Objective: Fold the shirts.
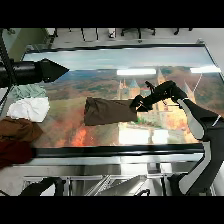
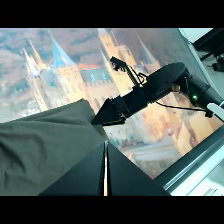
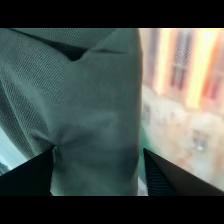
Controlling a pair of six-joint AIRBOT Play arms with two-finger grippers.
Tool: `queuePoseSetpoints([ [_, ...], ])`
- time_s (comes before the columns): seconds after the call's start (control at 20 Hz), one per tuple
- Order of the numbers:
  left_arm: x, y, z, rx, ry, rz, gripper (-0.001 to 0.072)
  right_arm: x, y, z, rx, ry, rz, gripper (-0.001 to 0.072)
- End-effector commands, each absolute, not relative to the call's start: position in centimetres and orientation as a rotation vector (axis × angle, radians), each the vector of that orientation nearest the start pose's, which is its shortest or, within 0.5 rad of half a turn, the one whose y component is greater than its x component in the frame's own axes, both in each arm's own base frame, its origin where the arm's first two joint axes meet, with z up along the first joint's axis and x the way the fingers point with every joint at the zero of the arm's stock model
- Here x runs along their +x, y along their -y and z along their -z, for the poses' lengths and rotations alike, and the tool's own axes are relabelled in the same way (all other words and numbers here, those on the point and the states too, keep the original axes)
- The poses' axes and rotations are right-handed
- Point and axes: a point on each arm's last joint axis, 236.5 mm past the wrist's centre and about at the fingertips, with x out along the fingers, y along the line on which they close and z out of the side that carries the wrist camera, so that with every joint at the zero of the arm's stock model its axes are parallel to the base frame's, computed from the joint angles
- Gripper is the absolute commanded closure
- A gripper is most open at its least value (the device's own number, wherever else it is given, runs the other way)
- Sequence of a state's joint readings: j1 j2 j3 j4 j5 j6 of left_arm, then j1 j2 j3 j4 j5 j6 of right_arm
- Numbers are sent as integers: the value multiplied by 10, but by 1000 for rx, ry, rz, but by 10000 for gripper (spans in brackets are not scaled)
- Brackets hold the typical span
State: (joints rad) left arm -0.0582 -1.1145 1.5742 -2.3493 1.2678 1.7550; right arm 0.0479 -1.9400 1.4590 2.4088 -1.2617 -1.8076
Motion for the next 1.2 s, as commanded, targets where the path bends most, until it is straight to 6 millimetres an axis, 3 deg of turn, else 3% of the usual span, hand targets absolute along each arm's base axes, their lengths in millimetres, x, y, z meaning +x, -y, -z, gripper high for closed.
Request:
queuePoseSetpoints([
  [0.0, 365, 180, -286, -331, -714, 727, 696, 421, -206, 113, 631, -1582, -608, 417],
  [0.1, 365, 180, -286, -331, -714, 727, 696, 422, -215, 108, 647, -1568, -637, 662],
  [0.15, 365, 180, -286, -331, -714, 727, 696, 425, -218, 104, 660, -1558, -643, 690],
  [0.4, 366, 180, -286, -331, -713, 727, 696, 456, -206, 76, 668, -1415, -598, 691],
  [0.55, 366, 180, -286, -331, -713, 727, 696, 484, -162, 42, 697, -1285, -531, 691],
  [0.65, 365, 180, -286, -331, -713, 727, 696, 496, -107, 16, 722, -1203, -447, 691],
  [0.75, 364, 181, -285, -329, -720, 730, 696, 499, -34, -10, 743, -1125, -317, 691],
  [0.85, 362, 181, -283, -325, -731, 734, 696, 488, 51, -37, 781, -1038, -156, 691],
  [0.95, 362, 181, -283, -325, -731, 735, 696, 463, 128, -59, 820, -956, -8, 692],
  [1.05, 362, 181, -283, -325, -730, 734, 696, 424, 188, -66, 860, -911, 133, 691],
  [1.15, 362, 183, -284, -323, -728, 738, 696, 376, 223, -51, 918, -919, 252, 691],
])
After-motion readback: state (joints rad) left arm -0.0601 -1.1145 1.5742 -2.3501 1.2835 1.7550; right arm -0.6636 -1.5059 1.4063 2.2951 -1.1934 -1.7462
